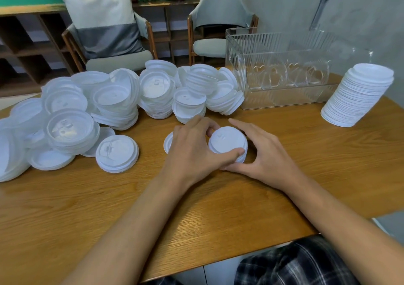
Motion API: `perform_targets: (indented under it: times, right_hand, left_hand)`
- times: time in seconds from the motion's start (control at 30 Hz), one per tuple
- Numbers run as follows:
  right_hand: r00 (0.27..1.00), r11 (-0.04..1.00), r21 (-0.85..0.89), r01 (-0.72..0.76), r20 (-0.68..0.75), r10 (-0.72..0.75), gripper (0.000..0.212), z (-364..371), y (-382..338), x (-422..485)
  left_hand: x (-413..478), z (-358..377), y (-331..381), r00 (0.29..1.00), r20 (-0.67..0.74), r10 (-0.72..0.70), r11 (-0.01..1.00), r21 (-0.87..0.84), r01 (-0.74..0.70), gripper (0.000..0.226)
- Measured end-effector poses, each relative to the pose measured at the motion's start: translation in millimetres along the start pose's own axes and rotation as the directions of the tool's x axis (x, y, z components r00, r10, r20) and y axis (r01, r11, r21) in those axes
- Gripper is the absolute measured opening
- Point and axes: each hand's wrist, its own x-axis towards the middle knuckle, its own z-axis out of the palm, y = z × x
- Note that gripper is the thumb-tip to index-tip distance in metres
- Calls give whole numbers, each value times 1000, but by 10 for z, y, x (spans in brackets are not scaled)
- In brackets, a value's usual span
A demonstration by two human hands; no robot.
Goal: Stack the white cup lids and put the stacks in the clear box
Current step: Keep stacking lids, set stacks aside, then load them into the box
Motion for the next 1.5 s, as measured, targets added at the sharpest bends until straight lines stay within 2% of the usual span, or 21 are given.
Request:
perform_targets:
  times: [0.33,0.53,0.67,0.73,0.83,1.1,1.27,1.4,1.5]
  right_hand:
    - [1000,999,-40,10,19,-9,107,16,28,-11]
    - [999,999,-44,-28,17,28,98,-7,-13,-19]
    - [998,997,-57,-53,33,55,99,-8,-32,-22]
    - [997,995,-71,-69,31,72,99,-14,-50,-24]
    - [997,995,-66,-69,20,70,97,-16,-76,-30]
    - [997,994,-72,-77,22,78,97,-21,-66,-25]
    - [997,995,-73,-70,27,72,97,-25,-48,-23]
    - [998,997,-61,-57,27,59,95,-19,-30,-23]
    - [997,996,-57,-63,32,65,95,-22,-25,-21]
  left_hand:
    - [-51,42,-11,1000,7,-5,999,50,4,63]
    - [-103,14,-40,996,57,66,993,93,-72,71]
    - [-114,-212,-182,991,42,129,991,27,-130,56]
    - [-105,-297,-272,996,30,85,992,88,-87,56]
    - [-78,-322,-346,994,108,15,982,184,-35,59]
    - [-56,-332,-349,985,160,58,983,166,-84,37]
    - [-43,-331,-266,995,29,96,994,45,-97,31]
    - [-60,-360,-145,995,-100,-10,986,-168,-7,25]
    - [-79,-371,-58,987,-153,-51,957,-290,5,23]
